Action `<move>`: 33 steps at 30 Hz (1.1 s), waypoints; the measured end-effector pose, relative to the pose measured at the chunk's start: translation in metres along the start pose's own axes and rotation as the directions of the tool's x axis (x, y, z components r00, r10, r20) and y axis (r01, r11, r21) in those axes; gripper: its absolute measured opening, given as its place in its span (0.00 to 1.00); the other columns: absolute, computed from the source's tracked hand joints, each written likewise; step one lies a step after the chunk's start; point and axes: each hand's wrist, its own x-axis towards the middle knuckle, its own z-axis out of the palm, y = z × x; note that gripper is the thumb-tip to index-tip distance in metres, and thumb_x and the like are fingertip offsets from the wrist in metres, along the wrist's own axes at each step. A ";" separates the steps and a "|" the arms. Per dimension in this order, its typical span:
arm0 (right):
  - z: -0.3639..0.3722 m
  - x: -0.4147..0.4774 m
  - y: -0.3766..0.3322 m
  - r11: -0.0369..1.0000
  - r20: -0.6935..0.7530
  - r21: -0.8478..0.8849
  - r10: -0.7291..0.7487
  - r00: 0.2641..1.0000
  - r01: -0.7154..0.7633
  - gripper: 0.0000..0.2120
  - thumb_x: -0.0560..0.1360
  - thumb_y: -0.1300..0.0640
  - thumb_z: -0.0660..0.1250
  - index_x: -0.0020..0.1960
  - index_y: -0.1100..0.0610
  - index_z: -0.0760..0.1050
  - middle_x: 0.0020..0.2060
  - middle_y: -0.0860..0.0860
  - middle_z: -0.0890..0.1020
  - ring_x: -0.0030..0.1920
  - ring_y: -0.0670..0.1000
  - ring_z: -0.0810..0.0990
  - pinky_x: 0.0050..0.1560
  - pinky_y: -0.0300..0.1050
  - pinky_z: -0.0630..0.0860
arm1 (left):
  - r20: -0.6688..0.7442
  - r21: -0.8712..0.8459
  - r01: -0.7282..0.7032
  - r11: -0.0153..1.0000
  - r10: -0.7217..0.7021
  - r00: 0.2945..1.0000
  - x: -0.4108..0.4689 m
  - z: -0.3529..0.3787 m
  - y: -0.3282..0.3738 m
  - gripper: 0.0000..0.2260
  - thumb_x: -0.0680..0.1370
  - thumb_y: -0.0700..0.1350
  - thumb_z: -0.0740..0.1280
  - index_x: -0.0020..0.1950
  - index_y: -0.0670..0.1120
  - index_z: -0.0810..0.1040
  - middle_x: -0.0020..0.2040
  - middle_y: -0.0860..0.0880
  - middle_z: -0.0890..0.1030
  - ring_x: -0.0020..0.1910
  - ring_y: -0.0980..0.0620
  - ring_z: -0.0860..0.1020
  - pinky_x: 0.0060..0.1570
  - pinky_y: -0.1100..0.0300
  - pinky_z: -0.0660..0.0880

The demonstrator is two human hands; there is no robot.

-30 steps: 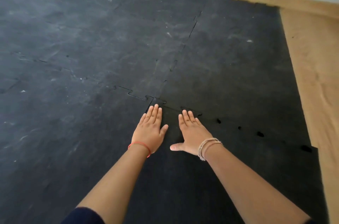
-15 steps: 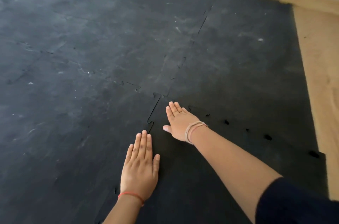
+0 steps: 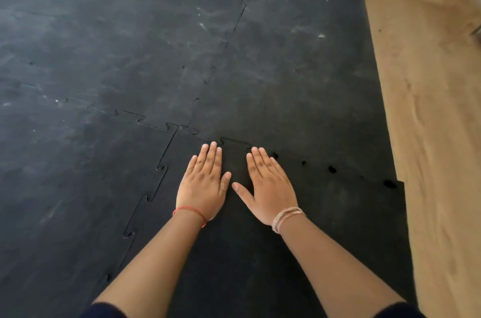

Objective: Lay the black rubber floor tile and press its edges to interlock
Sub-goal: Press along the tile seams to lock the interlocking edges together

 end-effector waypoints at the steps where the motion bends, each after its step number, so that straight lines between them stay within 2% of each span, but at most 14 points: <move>1: 0.000 -0.001 0.001 1.000 0.017 0.013 0.001 1.000 -0.001 0.40 0.71 0.35 0.34 0.76 0.58 0.46 0.77 0.53 0.48 0.76 0.49 0.44 0.71 0.43 0.38 | 0.009 0.005 -0.003 1.000 0.003 1.000 -0.001 0.000 0.000 0.30 0.68 0.58 0.26 0.68 0.47 0.32 0.70 0.52 0.32 0.68 0.55 0.31 0.68 0.59 0.33; 6: -0.012 0.011 0.016 0.993 0.097 0.112 -0.047 0.994 0.036 0.31 0.79 0.41 0.48 0.76 0.55 0.47 0.77 0.49 0.48 0.76 0.47 0.43 0.73 0.44 0.42 | 0.045 0.010 0.010 1.000 -0.010 0.999 0.001 -0.004 0.000 0.31 0.68 0.59 0.27 0.68 0.48 0.31 0.70 0.52 0.32 0.69 0.57 0.31 0.68 0.60 0.33; 9: -0.016 0.010 0.026 0.990 0.143 0.114 -0.099 0.985 0.083 0.30 0.80 0.42 0.48 0.76 0.53 0.44 0.77 0.48 0.45 0.76 0.47 0.40 0.74 0.45 0.42 | 0.044 0.004 0.017 1.000 -0.018 0.999 -0.002 -0.004 0.001 0.32 0.68 0.61 0.29 0.70 0.48 0.34 0.71 0.53 0.35 0.69 0.58 0.33 0.69 0.60 0.35; 10: -0.012 0.002 0.027 0.994 0.107 0.096 -0.069 0.992 0.058 0.31 0.79 0.41 0.46 0.76 0.54 0.42 0.77 0.48 0.42 0.75 0.48 0.38 0.74 0.46 0.41 | 0.036 0.006 0.018 1.000 -0.018 0.999 -0.002 -0.004 0.000 0.33 0.69 0.61 0.30 0.71 0.47 0.36 0.72 0.53 0.36 0.70 0.58 0.34 0.70 0.59 0.36; 12: 0.001 -0.022 0.027 0.993 -0.005 0.071 0.097 0.995 -0.097 0.34 0.77 0.37 0.41 0.76 0.56 0.38 0.74 0.49 0.37 0.75 0.49 0.36 0.74 0.47 0.38 | 0.026 -0.005 -0.013 1.000 0.013 1.000 0.000 -0.007 0.002 0.31 0.73 0.57 0.37 0.74 0.45 0.41 0.75 0.50 0.41 0.72 0.56 0.37 0.71 0.59 0.37; 13: 0.006 -0.033 0.026 0.982 -0.031 0.069 0.179 0.983 -0.176 0.37 0.75 0.36 0.39 0.75 0.57 0.37 0.73 0.50 0.35 0.75 0.50 0.36 0.73 0.47 0.37 | 0.039 -0.024 -0.042 0.999 0.043 0.998 0.002 -0.009 0.006 0.29 0.75 0.55 0.40 0.74 0.44 0.44 0.76 0.49 0.43 0.73 0.55 0.39 0.71 0.59 0.38; 15: 0.008 -0.046 0.025 0.968 -0.022 0.060 0.245 0.969 -0.244 0.39 0.74 0.35 0.37 0.75 0.59 0.37 0.75 0.53 0.37 0.75 0.52 0.37 0.72 0.47 0.36 | 0.076 -0.062 -0.094 0.994 0.098 0.992 0.007 -0.010 0.021 0.25 0.80 0.50 0.46 0.75 0.44 0.45 0.77 0.47 0.44 0.74 0.54 0.40 0.71 0.60 0.38; 19: -0.013 -0.033 0.033 0.976 0.170 -0.022 0.217 0.961 -0.217 0.41 0.76 0.34 0.45 0.75 0.61 0.38 0.76 0.57 0.41 0.76 0.54 0.39 0.74 0.49 0.41 | 0.080 -0.033 -0.080 0.996 0.083 0.993 0.014 -0.001 0.046 0.24 0.81 0.49 0.46 0.74 0.44 0.41 0.76 0.47 0.41 0.74 0.53 0.39 0.71 0.58 0.38; 22: -0.028 -0.025 0.034 0.976 0.315 -0.158 0.196 0.929 -0.153 0.46 0.73 0.31 0.48 0.75 0.63 0.38 0.76 0.60 0.42 0.76 0.57 0.42 0.74 0.51 0.46 | 0.090 -0.057 -0.062 0.996 0.067 0.994 0.016 -0.003 0.044 0.23 0.81 0.47 0.47 0.74 0.44 0.43 0.76 0.48 0.43 0.74 0.53 0.40 0.71 0.59 0.39; 26: -0.036 -0.021 0.042 0.986 0.419 -0.060 0.165 0.893 -0.154 0.49 0.71 0.29 0.52 0.75 0.61 0.36 0.76 0.57 0.39 0.76 0.55 0.39 0.74 0.49 0.43 | 0.210 -0.133 -0.025 0.991 0.053 0.976 0.024 -0.017 0.046 0.22 0.81 0.44 0.48 0.75 0.43 0.48 0.77 0.47 0.46 0.75 0.53 0.43 0.72 0.59 0.42; 28: -0.031 -0.026 0.049 0.985 0.378 0.051 0.132 0.916 -0.163 0.45 0.73 0.31 0.51 0.76 0.59 0.37 0.76 0.55 0.38 0.76 0.52 0.38 0.74 0.47 0.41 | 0.268 -0.131 0.000 0.991 0.035 0.963 0.028 -0.024 0.048 0.22 0.81 0.44 0.48 0.75 0.43 0.48 0.77 0.46 0.45 0.75 0.52 0.43 0.72 0.57 0.43; 30: -0.018 -0.044 0.055 0.982 0.207 0.082 0.153 0.966 -0.173 0.40 0.75 0.33 0.45 0.76 0.57 0.38 0.76 0.53 0.39 0.75 0.50 0.37 0.73 0.45 0.39 | 0.266 -0.104 0.023 0.994 0.006 0.964 0.025 -0.023 0.052 0.23 0.82 0.48 0.46 0.75 0.43 0.46 0.77 0.46 0.43 0.75 0.51 0.41 0.72 0.55 0.43; 32: -0.001 -0.073 0.061 0.954 0.004 0.080 0.290 0.957 -0.290 0.42 0.70 0.31 0.33 0.75 0.57 0.37 0.76 0.52 0.40 0.74 0.49 0.35 0.72 0.45 0.37 | 0.229 -0.073 -0.046 0.996 0.062 0.972 0.013 -0.016 0.070 0.24 0.81 0.52 0.45 0.75 0.43 0.44 0.77 0.46 0.42 0.74 0.50 0.40 0.72 0.55 0.41; 33: 0.004 -0.089 0.065 0.936 -0.029 0.081 0.346 0.938 -0.343 0.44 0.67 0.31 0.28 0.75 0.57 0.37 0.76 0.52 0.41 0.73 0.48 0.35 0.71 0.45 0.36 | 0.217 -0.079 -0.120 0.990 0.134 0.967 0.006 -0.010 0.083 0.25 0.81 0.53 0.44 0.75 0.44 0.43 0.77 0.47 0.42 0.74 0.51 0.39 0.71 0.56 0.40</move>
